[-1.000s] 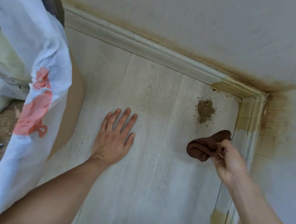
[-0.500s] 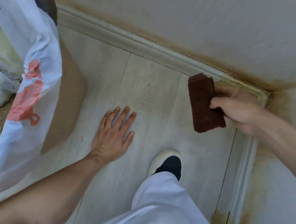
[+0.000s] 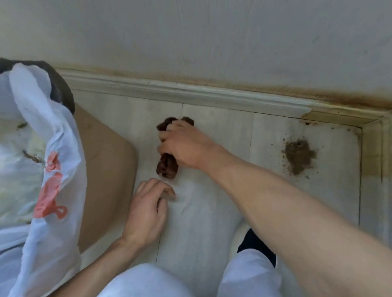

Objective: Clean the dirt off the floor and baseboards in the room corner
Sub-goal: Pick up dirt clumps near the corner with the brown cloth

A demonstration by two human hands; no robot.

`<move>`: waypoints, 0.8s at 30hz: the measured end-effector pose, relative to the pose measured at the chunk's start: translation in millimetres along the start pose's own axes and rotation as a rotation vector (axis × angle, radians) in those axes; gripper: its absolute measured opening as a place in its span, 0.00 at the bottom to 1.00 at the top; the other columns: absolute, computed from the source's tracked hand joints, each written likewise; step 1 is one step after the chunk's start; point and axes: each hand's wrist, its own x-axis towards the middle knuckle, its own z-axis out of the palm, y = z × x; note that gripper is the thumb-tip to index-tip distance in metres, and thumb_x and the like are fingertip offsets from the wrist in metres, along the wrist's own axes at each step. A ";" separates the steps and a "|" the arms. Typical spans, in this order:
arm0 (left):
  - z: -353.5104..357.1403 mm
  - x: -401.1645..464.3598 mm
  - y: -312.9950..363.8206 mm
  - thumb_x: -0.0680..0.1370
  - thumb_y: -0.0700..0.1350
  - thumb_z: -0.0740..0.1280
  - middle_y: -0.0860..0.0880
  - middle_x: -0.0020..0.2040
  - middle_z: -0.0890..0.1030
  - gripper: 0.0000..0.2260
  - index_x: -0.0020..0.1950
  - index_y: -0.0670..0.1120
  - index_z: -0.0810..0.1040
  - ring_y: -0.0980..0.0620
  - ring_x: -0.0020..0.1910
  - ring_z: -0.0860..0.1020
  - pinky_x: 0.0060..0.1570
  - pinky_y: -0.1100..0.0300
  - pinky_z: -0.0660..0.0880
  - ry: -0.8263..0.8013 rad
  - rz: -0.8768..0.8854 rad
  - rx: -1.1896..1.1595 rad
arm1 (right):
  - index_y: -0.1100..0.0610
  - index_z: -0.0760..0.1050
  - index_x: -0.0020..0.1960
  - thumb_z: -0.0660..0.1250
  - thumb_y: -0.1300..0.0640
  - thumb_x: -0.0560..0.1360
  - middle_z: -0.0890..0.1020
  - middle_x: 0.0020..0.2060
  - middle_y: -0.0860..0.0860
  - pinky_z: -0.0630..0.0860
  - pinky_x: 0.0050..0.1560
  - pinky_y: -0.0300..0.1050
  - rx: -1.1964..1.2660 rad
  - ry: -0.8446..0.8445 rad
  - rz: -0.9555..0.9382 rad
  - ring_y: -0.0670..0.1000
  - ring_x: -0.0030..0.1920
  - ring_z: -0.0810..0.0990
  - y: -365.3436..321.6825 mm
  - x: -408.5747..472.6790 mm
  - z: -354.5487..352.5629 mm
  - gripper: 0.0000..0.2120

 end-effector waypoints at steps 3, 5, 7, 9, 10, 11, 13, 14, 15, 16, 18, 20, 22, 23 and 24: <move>0.5 6.2 1.2 0.74 0.32 0.61 0.56 0.50 0.78 0.15 0.50 0.49 0.81 0.56 0.53 0.73 0.55 0.74 0.65 -0.028 -0.052 -0.027 | 0.56 0.84 0.44 0.77 0.65 0.68 0.82 0.42 0.53 0.73 0.52 0.54 0.051 0.018 0.043 0.58 0.47 0.77 9.6 -49.6 29.1 0.08; 5.0 14.0 3.1 0.74 0.35 0.60 0.56 0.52 0.78 0.15 0.54 0.49 0.81 0.55 0.54 0.73 0.56 0.75 0.64 -0.036 -0.084 -0.045 | 0.55 0.84 0.43 0.78 0.66 0.65 0.81 0.41 0.52 0.74 0.50 0.56 0.062 0.060 0.137 0.58 0.45 0.77 22.4 -95.9 38.0 0.10; 11.1 22.7 9.7 0.73 0.38 0.59 0.56 0.52 0.78 0.16 0.55 0.49 0.80 0.54 0.55 0.74 0.55 0.73 0.66 -0.047 -0.079 -0.065 | 0.54 0.83 0.43 0.79 0.67 0.62 0.81 0.41 0.51 0.75 0.49 0.56 0.048 0.102 0.236 0.58 0.44 0.78 35.4 -140.6 41.3 0.13; 15.7 29.1 15.9 0.72 0.39 0.59 0.55 0.52 0.79 0.16 0.55 0.50 0.80 0.52 0.55 0.75 0.54 0.68 0.68 -0.043 -0.070 -0.090 | 0.52 0.83 0.43 0.80 0.66 0.62 0.80 0.41 0.50 0.74 0.47 0.53 0.040 0.113 0.331 0.57 0.43 0.77 43.0 -173.9 41.9 0.14; 17.0 32.4 19.7 0.72 0.38 0.60 0.55 0.52 0.79 0.16 0.55 0.49 0.80 0.52 0.55 0.76 0.54 0.68 0.68 -0.032 -0.076 -0.106 | 0.52 0.83 0.43 0.79 0.66 0.63 0.80 0.41 0.49 0.73 0.45 0.52 0.049 0.127 0.370 0.56 0.43 0.77 44.5 -184.1 40.1 0.13; 18.5 35.2 22.4 0.73 0.37 0.60 0.54 0.52 0.79 0.15 0.55 0.49 0.80 0.52 0.54 0.77 0.54 0.69 0.69 -0.016 -0.088 -0.121 | 0.52 0.83 0.44 0.78 0.65 0.65 0.80 0.41 0.50 0.71 0.45 0.51 0.067 0.147 0.400 0.56 0.43 0.77 44.5 -189.9 38.3 0.11; 21.5 41.5 31.6 0.75 0.32 0.62 0.54 0.53 0.80 0.17 0.55 0.50 0.80 0.53 0.53 0.79 0.55 0.68 0.71 0.018 -0.131 -0.180 | 0.54 0.82 0.48 0.71 0.64 0.71 0.79 0.44 0.51 0.69 0.46 0.51 0.116 0.185 0.443 0.56 0.45 0.76 41.4 -190.3 29.1 0.09; 25.0 46.5 39.6 0.75 0.29 0.63 0.53 0.53 0.81 0.19 0.55 0.51 0.80 0.54 0.53 0.79 0.54 0.68 0.73 0.021 -0.155 -0.223 | 0.54 0.82 0.51 0.68 0.64 0.73 0.79 0.46 0.51 0.69 0.47 0.51 0.133 0.219 0.472 0.56 0.47 0.75 40.3 -188.5 23.1 0.10; 26.5 50.7 46.9 0.76 0.28 0.62 0.53 0.54 0.81 0.20 0.56 0.51 0.80 0.56 0.53 0.79 0.54 0.69 0.73 0.022 -0.179 -0.266 | 0.54 0.81 0.54 0.67 0.63 0.74 0.79 0.48 0.51 0.69 0.48 0.52 0.137 0.254 0.498 0.56 0.49 0.75 39.1 -182.5 17.7 0.11; 28.6 56.5 54.5 0.76 0.28 0.61 0.54 0.55 0.81 0.21 0.57 0.51 0.80 0.58 0.54 0.79 0.54 0.69 0.73 0.019 -0.199 -0.304 | 0.53 0.81 0.57 0.67 0.62 0.75 0.78 0.50 0.51 0.70 0.49 0.53 0.131 0.277 0.528 0.56 0.50 0.75 39.6 -177.0 14.5 0.12; 32.0 69.9 68.7 0.76 0.28 0.60 0.55 0.58 0.80 0.23 0.61 0.52 0.78 0.58 0.55 0.79 0.54 0.66 0.73 0.005 -0.236 -0.364 | 0.54 0.81 0.59 0.67 0.61 0.76 0.78 0.51 0.53 0.70 0.49 0.54 0.120 0.280 0.567 0.57 0.50 0.75 41.7 -170.1 16.1 0.13; 36.9 84.4 78.7 0.76 0.29 0.59 0.56 0.60 0.79 0.25 0.64 0.53 0.77 0.56 0.55 0.80 0.52 0.63 0.74 -0.013 -0.308 -0.404 | 0.56 0.81 0.59 0.67 0.61 0.76 0.78 0.50 0.55 0.68 0.49 0.53 0.120 0.242 0.558 0.58 0.48 0.75 40.6 -171.0 26.7 0.13; 40.1 96.5 86.4 0.76 0.30 0.59 0.56 0.59 0.79 0.24 0.64 0.54 0.77 0.53 0.56 0.80 0.52 0.58 0.77 -0.013 -0.412 -0.450 | 0.57 0.80 0.60 0.67 0.61 0.76 0.78 0.50 0.56 0.66 0.53 0.53 0.124 0.209 0.537 0.58 0.48 0.75 34.5 -176.2 37.2 0.12; 40.6 102.4 89.3 0.76 0.30 0.59 0.55 0.59 0.80 0.23 0.62 0.53 0.78 0.51 0.57 0.81 0.55 0.53 0.79 -0.003 -0.449 -0.482 | 0.56 0.80 0.60 0.66 0.59 0.77 0.78 0.50 0.55 0.66 0.56 0.54 0.127 0.209 0.533 0.58 0.49 0.75 32.1 -177.8 37.6 0.13; 40.8 108.4 91.9 0.76 0.30 0.60 0.55 0.58 0.81 0.22 0.61 0.53 0.79 0.50 0.57 0.81 0.58 0.49 0.79 0.004 -0.469 -0.509 | 0.56 0.79 0.60 0.63 0.58 0.78 0.78 0.50 0.55 0.66 0.60 0.55 0.129 0.222 0.536 0.57 0.49 0.76 30.9 -177.9 35.1 0.13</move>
